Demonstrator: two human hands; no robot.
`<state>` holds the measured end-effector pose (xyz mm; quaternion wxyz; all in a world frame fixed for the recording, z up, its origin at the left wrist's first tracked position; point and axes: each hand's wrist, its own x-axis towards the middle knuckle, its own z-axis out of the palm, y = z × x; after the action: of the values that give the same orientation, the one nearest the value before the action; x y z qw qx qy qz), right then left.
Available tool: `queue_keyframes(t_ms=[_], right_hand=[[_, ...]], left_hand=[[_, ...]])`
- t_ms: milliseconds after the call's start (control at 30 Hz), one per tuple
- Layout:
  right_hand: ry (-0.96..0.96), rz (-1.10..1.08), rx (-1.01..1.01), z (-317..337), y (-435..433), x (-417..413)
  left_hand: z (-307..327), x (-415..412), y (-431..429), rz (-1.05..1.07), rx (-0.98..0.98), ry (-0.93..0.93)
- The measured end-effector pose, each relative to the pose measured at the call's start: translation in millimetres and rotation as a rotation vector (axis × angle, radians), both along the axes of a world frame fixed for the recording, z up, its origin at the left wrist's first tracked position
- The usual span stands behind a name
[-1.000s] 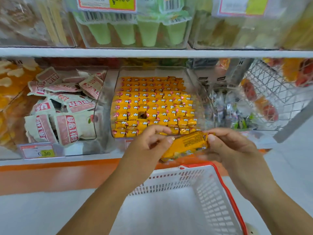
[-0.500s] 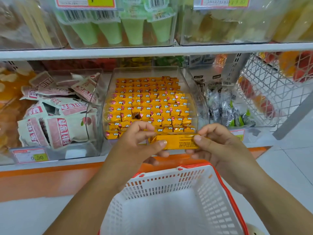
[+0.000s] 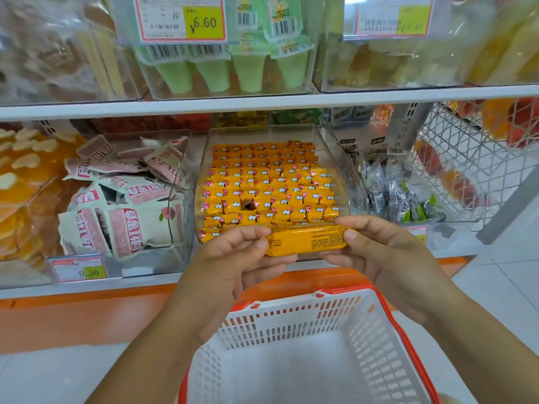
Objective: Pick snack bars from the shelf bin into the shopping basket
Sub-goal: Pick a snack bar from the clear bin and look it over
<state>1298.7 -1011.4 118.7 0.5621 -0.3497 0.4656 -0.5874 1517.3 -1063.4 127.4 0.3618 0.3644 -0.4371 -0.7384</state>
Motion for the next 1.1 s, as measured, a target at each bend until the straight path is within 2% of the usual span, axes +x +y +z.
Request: queue_keyframes(t_ms=[133, 233, 467, 633, 767, 900, 1100], right_hand=[[-0.080, 0.055, 0.009, 2, 2, -3], [-0.083, 0.039, 0.010, 1, 3, -1], [0.270, -0.098, 0.017, -9, -3, 2], [0.161, -0.058, -0.073, -11, -7, 5], [0.125, -0.098, -0.102, -6, -7, 11], [0.183, -0.129, -0.147, -5, -7, 13], [0.162, 0.008, -0.147, -6, -6, 15]], left_hand=[[1, 8, 2, -0.064, 0.041, 0.088], [-1, 10, 1, -0.007, -0.014, -0.006], [-6, 6, -3, 0.196, -0.185, -0.249], [-6, -3, -3, 0.248, -0.242, -0.330], [-7, -4, -3, 0.293, -0.249, -0.266], [-6, -1, -1, 0.289, -0.266, -0.246], [-9, 8, -4, 0.232, -0.218, -0.240]])
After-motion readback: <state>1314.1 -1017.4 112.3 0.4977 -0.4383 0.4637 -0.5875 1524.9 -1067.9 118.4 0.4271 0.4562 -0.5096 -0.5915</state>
